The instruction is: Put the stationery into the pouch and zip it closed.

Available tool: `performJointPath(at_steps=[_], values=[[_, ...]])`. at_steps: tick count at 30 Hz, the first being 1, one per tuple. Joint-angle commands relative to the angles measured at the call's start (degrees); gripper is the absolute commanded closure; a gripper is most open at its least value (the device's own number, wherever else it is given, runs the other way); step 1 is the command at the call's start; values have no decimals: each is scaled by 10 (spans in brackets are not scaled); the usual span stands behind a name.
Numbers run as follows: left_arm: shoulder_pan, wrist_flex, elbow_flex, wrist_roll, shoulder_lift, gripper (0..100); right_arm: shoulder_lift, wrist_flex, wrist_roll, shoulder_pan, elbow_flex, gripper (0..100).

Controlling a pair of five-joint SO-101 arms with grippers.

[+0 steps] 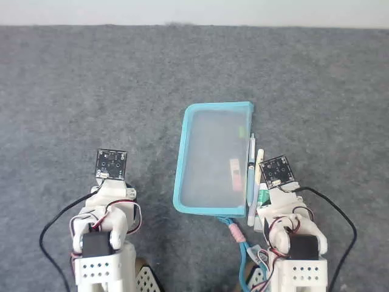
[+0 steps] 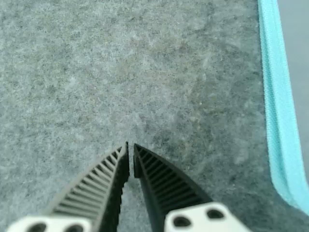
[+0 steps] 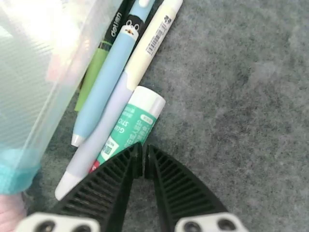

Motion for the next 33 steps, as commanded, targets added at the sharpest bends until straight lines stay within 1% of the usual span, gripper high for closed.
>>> performJointPath(at_steps=[1, 3, 4, 8, 12, 15, 19, 23, 26, 28, 30, 33], values=[[-1, 1, -3, -4, -2, 987, -7, -36, 65, 10, 1, 965], [-1, 0, -3, -4, -2, 987, -7, -61, 138, 13, -3, 964], [-1, 0, -3, -5, -2, 987, -7, -66, 156, 15, -13, 964], [-1, -1, -3, -5, -2, 987, -2, -43, 143, 3, -69, 958], [0, -1, -3, -5, -2, 987, 7, -42, 138, -35, -78, 896], [0, -1, -3, -5, -2, 986, 47, -55, 113, -62, -101, 874], [0, -1, -3, -5, -2, 986, 163, -58, 103, -116, -196, 872], [0, -1, -3, -5, -2, 986, 341, -38, 107, -200, -278, 872], [0, -1, -3, -5, -2, 986, 446, -44, 119, -262, -300, 871], [0, -1, -3, -5, -2, 986, 480, -57, 120, -299, -301, 871], [0, -1, -3, -5, -2, 986, 506, -78, 98, -313, -301, 871], [0, -1, -3, -5, -2, 986, 541, -117, 91, -284, -302, 871]])
